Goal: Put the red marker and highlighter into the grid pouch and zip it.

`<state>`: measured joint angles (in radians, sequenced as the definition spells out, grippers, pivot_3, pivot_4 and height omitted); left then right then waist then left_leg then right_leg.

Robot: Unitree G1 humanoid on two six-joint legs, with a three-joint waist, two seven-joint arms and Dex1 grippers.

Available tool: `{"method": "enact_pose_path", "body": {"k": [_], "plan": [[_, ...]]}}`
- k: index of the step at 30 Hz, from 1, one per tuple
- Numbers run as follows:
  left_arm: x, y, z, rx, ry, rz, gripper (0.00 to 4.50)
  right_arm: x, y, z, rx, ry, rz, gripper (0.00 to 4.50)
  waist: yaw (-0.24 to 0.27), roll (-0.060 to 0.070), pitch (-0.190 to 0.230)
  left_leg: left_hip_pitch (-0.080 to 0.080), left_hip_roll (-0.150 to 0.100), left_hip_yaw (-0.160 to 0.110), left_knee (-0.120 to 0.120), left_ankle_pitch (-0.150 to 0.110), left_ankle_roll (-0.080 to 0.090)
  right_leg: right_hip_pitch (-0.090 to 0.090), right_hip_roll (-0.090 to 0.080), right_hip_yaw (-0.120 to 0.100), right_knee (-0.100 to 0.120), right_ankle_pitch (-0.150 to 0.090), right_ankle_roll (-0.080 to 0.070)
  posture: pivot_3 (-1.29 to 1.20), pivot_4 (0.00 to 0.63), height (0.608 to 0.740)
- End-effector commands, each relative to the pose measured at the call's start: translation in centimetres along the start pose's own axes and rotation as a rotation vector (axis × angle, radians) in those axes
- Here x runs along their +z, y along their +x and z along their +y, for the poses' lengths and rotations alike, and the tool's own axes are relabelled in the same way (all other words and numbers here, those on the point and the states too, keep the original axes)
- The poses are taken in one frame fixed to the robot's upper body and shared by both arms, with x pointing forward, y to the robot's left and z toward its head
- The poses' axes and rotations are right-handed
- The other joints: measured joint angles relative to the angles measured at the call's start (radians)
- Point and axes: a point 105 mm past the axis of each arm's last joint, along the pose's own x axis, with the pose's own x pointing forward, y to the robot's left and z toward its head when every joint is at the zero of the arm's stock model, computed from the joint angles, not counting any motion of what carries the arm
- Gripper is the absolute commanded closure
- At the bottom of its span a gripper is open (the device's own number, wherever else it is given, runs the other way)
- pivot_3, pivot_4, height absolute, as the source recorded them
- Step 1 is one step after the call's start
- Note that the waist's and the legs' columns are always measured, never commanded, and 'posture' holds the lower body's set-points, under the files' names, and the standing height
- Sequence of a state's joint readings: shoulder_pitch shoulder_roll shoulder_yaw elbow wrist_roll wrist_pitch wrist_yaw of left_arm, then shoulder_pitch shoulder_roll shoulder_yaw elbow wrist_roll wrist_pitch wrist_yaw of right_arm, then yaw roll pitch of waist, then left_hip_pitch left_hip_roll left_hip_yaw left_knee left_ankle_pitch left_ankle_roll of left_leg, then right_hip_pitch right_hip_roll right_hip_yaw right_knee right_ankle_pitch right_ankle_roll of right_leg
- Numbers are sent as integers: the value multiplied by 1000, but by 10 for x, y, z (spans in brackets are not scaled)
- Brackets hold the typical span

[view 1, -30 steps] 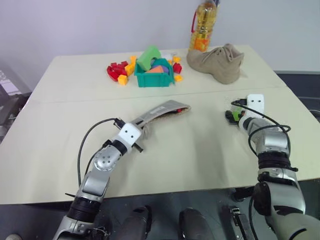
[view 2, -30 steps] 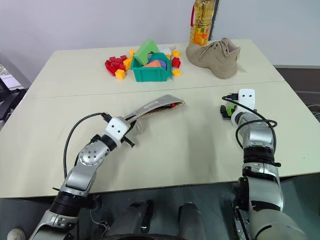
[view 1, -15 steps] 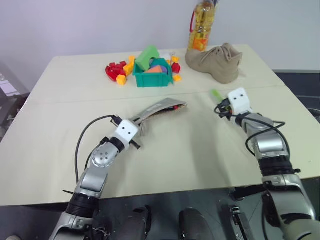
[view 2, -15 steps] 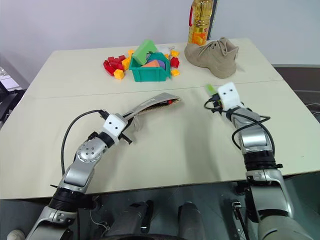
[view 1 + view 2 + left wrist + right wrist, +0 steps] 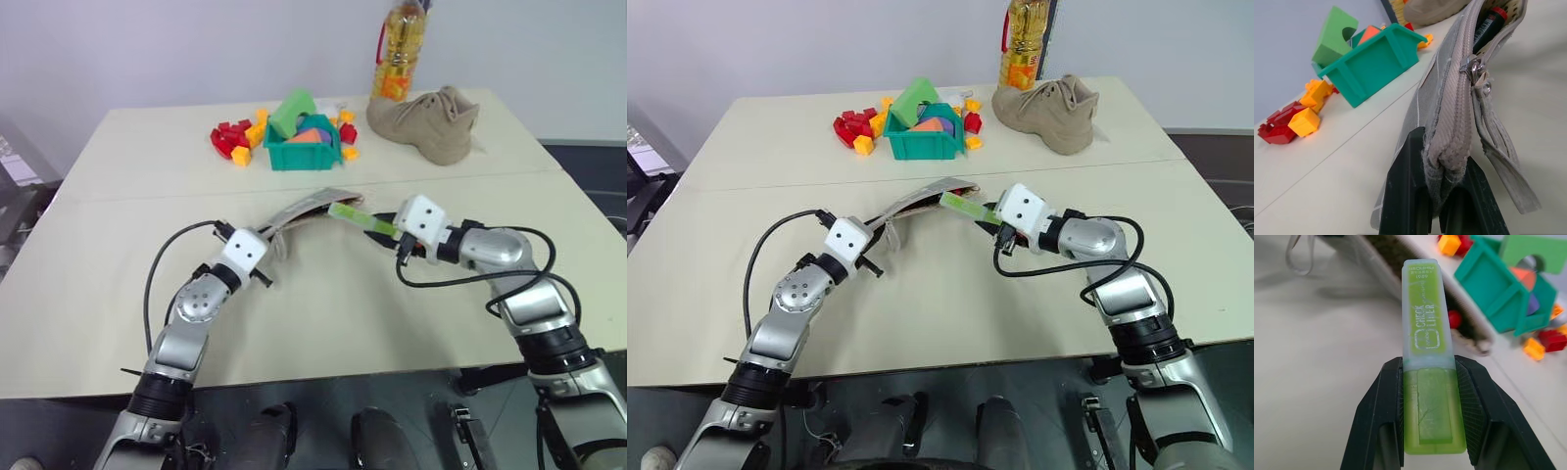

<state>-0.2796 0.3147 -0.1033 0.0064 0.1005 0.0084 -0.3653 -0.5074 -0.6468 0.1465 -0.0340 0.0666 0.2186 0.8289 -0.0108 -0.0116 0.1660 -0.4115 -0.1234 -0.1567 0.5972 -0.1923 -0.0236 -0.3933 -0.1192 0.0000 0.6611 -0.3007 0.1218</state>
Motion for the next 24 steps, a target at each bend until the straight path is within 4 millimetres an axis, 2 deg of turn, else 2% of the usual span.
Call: {"method": "enact_pose_path", "body": {"k": [1, 8, 11, 15, 19, 24], "plan": [[18, 1, 3, 7, 22, -77, 4500, 11, 0, -3, -3, -29, -29, 3584, 0, 0, 0, 0, 0, 0, 0, 0, 0, 0, 0, 0, 0, 0, 0, 0, 150, 740], [25, -4, -13, -76, 62, -124, 4500, 7, 3, -7, 3, -39, 9, 3584, 0, 0, 0, 0, 0, 0, 0, 0, 0, 0, 0, 0, 0, 0, 0, 0, 150, 740], [26, -6, -21, -125, 98, -134, 4500, 8, 3, -4, 40, -101, 40, 3584, 0, 0, 0, 0, 0, 0, 0, 0, 0, 0, 0, 0, 0, 0, 0, 0, 150, 740], [29, -6, -28, -172, 123, -148, 4500, 20, 3, 8, 141, -221, 54, 3584, 0, 0, 0, 0, 0, 0, 0, 0, 0, 0, 0, 0, 0, 0, 0, 0, 150, 740], [32, -8, -39, -232, 140, -170, 4500, 40, 11, 22, 214, -313, 22, 3584, -3, 0, 0, 0, 0, 0, -1, 0, 0, -1, 0, 0, 0, 0, 0, 0, 150, 740], [32, -9, -39, -233, 136, -167, 4500, 41, 15, 20, 224, -350, 39, 3584, 1, 0, 0, 0, 0, 0, 0, 0, 0, 0, 0, 0, 0, 0, 0, 0, 150, 740]]}}
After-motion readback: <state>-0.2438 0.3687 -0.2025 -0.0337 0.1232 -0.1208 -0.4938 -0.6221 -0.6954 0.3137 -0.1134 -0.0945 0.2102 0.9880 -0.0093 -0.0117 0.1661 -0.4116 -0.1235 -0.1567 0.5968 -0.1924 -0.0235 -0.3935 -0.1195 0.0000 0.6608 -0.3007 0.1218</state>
